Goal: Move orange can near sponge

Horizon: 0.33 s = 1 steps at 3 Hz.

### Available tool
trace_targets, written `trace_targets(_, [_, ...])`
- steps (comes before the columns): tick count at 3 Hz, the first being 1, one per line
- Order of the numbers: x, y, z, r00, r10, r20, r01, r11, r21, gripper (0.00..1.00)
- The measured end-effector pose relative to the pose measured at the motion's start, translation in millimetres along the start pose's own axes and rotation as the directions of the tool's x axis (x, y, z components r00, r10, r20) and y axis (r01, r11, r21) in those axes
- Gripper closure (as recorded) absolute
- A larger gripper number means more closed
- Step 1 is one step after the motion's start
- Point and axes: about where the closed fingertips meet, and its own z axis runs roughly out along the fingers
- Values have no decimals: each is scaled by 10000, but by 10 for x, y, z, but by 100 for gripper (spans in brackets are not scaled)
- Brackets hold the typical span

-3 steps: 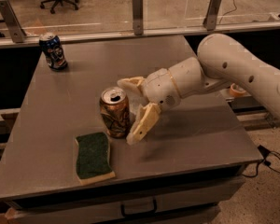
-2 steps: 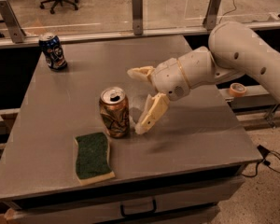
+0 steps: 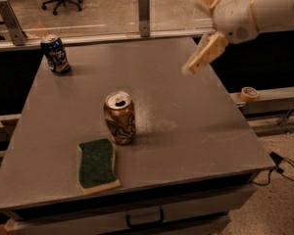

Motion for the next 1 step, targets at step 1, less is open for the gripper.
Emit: trace_targets(1, [-144, -214, -211, 9995, -287, 99, 281, 9978, 595, 0])
